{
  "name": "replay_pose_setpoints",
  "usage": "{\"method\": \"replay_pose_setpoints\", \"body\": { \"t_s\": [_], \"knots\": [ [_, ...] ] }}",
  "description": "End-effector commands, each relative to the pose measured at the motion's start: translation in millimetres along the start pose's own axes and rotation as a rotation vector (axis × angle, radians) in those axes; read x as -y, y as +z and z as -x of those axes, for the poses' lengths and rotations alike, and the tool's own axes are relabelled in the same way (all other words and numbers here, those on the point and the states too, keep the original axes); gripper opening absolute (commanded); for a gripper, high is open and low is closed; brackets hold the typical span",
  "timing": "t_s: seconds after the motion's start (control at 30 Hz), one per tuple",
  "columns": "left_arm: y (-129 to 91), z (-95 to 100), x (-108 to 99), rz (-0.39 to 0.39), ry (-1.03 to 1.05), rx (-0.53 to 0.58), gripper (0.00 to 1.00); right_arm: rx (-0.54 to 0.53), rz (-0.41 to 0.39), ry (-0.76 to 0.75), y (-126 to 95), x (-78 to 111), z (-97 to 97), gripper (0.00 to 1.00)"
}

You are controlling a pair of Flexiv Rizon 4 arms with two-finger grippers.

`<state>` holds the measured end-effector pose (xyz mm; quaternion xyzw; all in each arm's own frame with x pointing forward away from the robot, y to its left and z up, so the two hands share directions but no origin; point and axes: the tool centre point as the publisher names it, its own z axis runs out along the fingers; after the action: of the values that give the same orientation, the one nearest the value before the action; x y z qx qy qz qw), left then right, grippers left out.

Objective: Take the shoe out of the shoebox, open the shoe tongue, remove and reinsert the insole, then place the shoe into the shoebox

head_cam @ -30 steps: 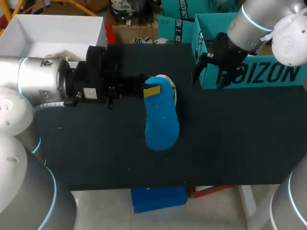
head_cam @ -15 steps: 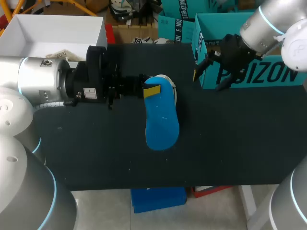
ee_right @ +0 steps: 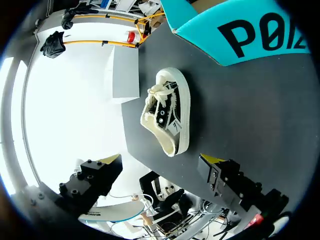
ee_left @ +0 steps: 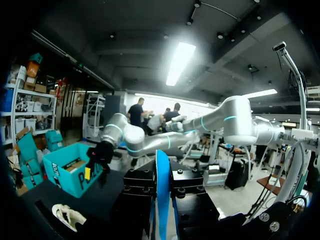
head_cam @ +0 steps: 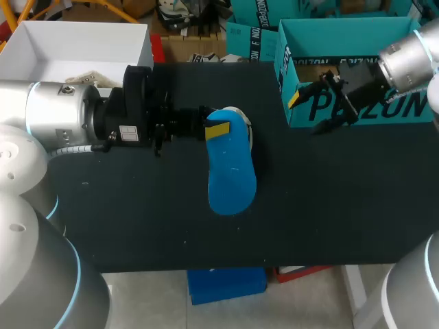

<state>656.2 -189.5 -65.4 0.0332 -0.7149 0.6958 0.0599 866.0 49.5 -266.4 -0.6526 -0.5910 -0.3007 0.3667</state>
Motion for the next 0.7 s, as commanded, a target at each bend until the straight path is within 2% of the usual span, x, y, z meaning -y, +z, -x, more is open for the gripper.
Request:
{"method": "replay_pose_setpoints", "body": {
  "t_s": [0.03, 0.57, 0.7],
  "knots": [
    [2, -0.4, -1, -0.001, 0.0, 0.005, 0.0, -0.194, -0.008, -0.005, -1, -4.9, 6.9, 1.0],
    [2, -0.4, -1, -0.001, 0.0, 0.005, 0.0, -0.273, 0.072, -0.01, -15, 3.6, 6.8, 1.0],
    [2, -0.4, -1, -0.001, 0.0, 0.005, 0.0, -0.362, 0.028, -0.016, -13, 9.0, 6.2, 1.0]
  ]
}}
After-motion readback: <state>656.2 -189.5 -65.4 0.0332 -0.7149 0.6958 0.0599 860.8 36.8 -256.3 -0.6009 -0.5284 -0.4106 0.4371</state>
